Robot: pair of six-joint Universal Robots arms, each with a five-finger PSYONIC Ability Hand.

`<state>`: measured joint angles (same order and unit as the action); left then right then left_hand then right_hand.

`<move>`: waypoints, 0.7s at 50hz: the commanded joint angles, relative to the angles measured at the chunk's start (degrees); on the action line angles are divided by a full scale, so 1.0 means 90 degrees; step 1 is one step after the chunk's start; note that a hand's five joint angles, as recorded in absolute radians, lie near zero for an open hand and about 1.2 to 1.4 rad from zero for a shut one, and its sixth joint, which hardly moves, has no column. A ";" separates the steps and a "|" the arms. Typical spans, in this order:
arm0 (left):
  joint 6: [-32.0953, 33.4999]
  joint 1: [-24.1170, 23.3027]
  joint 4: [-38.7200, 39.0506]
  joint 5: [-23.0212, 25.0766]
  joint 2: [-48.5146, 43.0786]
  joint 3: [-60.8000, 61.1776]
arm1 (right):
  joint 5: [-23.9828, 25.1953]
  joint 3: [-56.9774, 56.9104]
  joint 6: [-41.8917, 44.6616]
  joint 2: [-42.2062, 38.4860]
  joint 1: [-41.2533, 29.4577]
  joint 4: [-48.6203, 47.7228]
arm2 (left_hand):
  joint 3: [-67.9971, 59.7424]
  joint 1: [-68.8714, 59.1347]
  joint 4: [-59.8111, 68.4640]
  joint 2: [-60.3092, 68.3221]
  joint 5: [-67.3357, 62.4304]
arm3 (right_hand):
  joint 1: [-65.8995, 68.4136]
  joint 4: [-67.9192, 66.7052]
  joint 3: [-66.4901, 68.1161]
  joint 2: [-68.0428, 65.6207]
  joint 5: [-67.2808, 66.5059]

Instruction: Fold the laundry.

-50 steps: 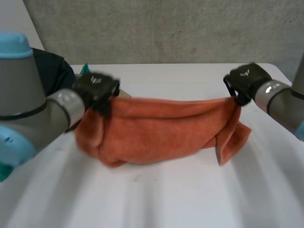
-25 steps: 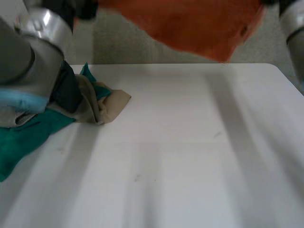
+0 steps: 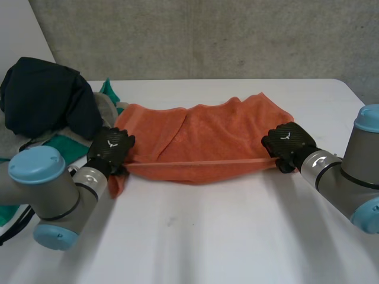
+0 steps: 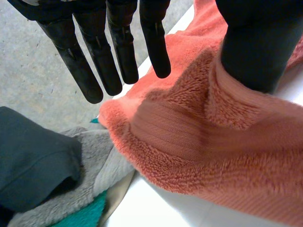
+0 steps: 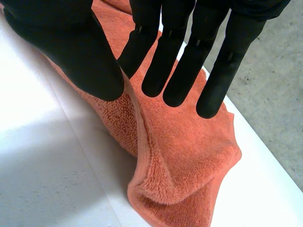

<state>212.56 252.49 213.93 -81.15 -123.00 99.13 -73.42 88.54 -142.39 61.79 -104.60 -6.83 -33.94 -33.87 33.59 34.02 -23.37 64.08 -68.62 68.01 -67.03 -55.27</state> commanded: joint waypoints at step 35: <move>-0.1069 0.0100 -0.1992 -0.0456 0.1948 0.0148 | -0.0280 -0.0200 -0.2607 0.0273 0.0802 0.1658 | -0.5118 -0.5125 0.5157 0.5109 -0.5181 | -0.3186 0.3690 -0.3622 0.3513 0.3318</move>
<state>206.54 252.90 198.63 -85.25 -105.76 102.50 -76.14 85.60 -164.90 64.11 -98.99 5.87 -68.07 -65.82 68.66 68.49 -56.50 35.13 -34.66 34.52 -35.77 -23.37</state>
